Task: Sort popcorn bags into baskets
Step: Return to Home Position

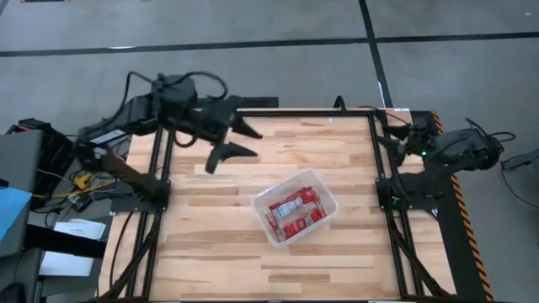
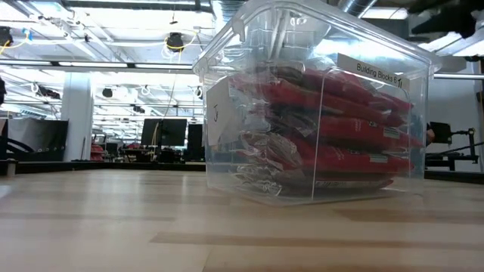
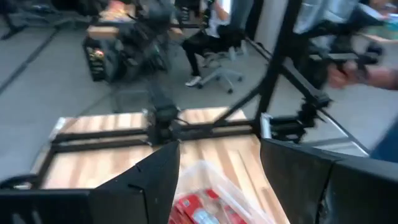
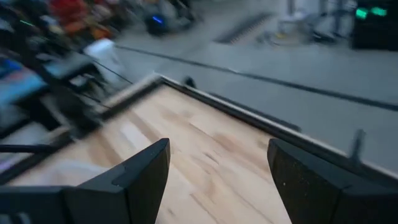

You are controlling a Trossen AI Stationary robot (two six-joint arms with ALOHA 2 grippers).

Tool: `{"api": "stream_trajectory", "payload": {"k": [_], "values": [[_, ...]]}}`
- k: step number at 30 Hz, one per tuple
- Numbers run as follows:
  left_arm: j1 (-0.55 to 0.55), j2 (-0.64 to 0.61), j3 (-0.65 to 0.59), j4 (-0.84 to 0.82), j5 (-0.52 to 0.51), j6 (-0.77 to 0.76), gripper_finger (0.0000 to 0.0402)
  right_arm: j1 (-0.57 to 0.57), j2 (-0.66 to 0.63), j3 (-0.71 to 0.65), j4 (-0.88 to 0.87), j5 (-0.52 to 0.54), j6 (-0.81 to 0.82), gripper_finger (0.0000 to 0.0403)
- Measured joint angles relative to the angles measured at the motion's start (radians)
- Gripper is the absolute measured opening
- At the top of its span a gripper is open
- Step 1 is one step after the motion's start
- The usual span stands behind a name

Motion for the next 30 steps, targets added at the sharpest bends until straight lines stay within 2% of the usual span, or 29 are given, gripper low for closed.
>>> {"api": "stream_trajectory", "payload": {"k": [4, 7, 9, 11, 12, 14, 16, 20, 22, 24, 28, 30], "values": [[0.026, -0.147, -0.332, 0.211, 0.032, -0.024, 0.0213, 0.047, -0.154, -0.035, 0.108, -0.013, -0.106, 0.0295], [0.050, -0.262, -0.600, 0.421, 0.070, -0.085, 0.0213, 0.090, -0.306, -0.128, 0.284, -0.133, -0.241, 0.0295], [0.069, -0.346, -0.766, 0.575, 0.131, -0.128, 0.0213, 0.120, -0.305, -0.171, 0.394, -0.191, -0.322, 0.0295], [0.087, -0.424, -0.915, 0.713, 0.179, -0.184, 0.0213, 0.128, -0.302, -0.185, 0.369, -0.292, -0.368, 0.0295], [0.095, -0.465, -0.981, 0.778, 0.188, -0.207, 0.0213, 0.137, -0.293, -0.203, 0.432, -0.329, -0.382, 0.0295], [0.117, -0.562, -1.111, 0.817, 0.180, -0.257, 0.0213, 0.164, -0.261, -0.276, 0.589, -0.331, -0.441, 0.0295], [0.133, -0.650, -1.216, 0.901, 0.138, -0.305, 0.0213, 0.177, -0.278, -0.353, 0.620, -0.344, -0.459, 0.0295], [0.160, -0.860, -1.417, 0.945, 0.060, -0.370, 0.0213, 0.185, -0.308, -0.453, 0.728, -0.293, -0.394, 0.0295], [0.168, -0.972, -1.507, 0.925, 0.011, -0.395, 0.0213, 0.177, -0.308, -0.488, 0.691, -0.298, -0.366, 0.0295], [0.173, -1.082, -1.581, 0.928, -0.022, -0.414, 0.0213, 0.168, -0.307, -0.510, 0.771, -0.296, -0.370, 0.0295], [0.186, -1.327, -1.721, 0.885, -0.084, -0.457, 0.0213, 0.132, -0.308, -0.563, 0.804, -0.316, -0.393, 0.0295], [0.188, -1.454, -1.778, 0.809, -0.108, -0.473, 0.0213, 0.109, -0.309, -0.589, 0.856, -0.321, -0.394, 0.0295]]}}
